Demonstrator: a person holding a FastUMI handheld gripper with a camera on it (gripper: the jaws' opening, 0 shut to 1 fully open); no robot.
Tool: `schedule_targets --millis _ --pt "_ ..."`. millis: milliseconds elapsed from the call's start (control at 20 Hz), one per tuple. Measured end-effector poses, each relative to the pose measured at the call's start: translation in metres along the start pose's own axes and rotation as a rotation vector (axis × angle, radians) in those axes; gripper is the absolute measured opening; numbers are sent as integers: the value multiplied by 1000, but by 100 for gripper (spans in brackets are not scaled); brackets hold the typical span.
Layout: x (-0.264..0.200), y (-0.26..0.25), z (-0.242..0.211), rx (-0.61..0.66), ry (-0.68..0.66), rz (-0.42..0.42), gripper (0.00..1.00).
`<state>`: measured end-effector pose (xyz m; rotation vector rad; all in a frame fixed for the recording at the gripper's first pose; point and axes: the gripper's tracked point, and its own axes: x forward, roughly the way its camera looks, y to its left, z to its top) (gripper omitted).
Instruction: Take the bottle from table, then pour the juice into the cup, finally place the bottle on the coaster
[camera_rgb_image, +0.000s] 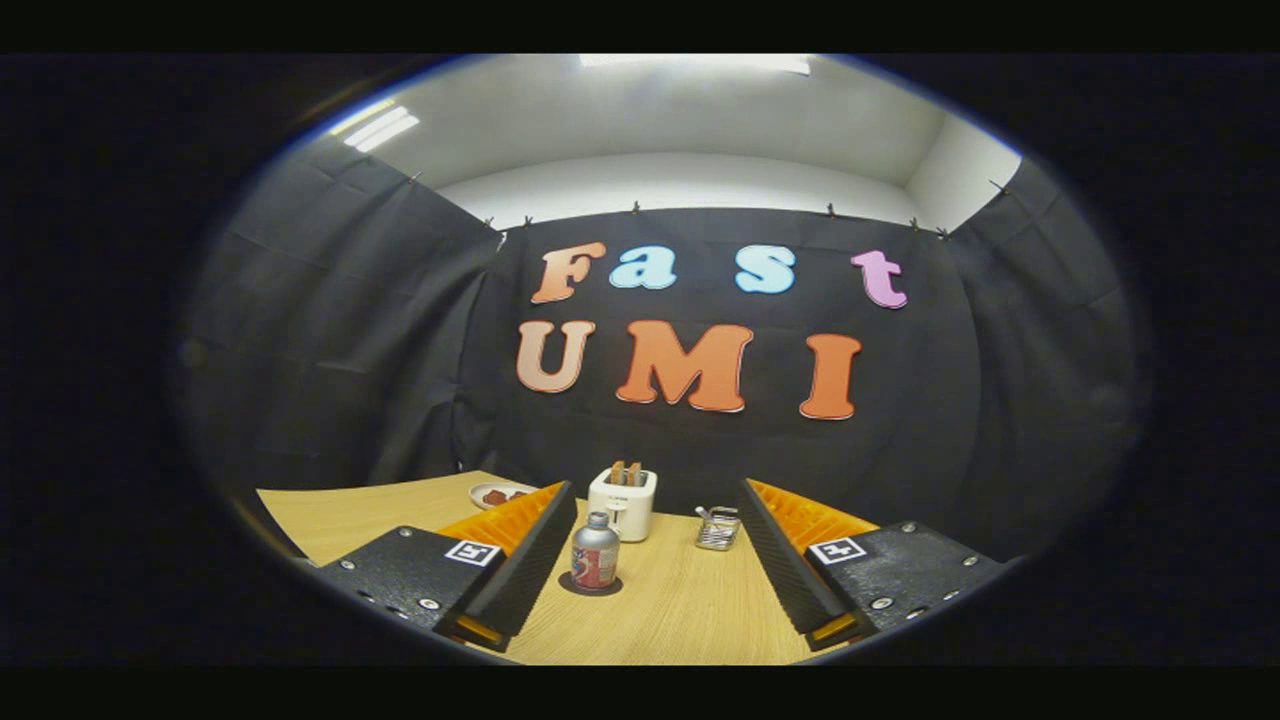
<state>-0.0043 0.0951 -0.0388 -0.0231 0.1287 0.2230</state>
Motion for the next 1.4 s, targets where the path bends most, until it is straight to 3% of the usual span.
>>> schedule_targets --millis 700,1400 --pt "-20 -52 -4 -2 12 -92 96" --pt "-3 -42 -10 21 0 -94 96"
